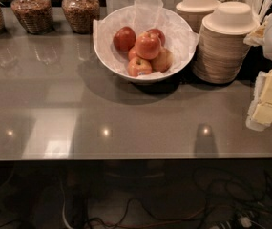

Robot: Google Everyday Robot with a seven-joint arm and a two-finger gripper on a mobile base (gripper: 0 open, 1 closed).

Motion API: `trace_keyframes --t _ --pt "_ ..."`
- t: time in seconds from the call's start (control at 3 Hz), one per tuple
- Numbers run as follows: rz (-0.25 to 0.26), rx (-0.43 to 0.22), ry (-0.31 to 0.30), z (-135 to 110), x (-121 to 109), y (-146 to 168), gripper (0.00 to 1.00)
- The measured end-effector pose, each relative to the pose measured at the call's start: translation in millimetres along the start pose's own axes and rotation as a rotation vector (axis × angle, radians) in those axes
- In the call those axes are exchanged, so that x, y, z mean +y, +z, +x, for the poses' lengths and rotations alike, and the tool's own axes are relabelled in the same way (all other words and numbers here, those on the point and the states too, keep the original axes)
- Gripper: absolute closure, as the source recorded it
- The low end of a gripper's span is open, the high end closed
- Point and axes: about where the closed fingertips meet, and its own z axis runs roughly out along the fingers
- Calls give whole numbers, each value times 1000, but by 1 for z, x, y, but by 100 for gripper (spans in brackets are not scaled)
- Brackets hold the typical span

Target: Pick apple from white bowl

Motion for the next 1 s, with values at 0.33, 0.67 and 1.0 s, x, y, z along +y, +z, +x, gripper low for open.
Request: trace_keyframes --t 0.33,0.67,1.0 --pt "0 0 0 0 0 0 0" --pt "8 -31 12 -3 -2 5 0" --pt "17 -112 71 -7 -8 23 0"
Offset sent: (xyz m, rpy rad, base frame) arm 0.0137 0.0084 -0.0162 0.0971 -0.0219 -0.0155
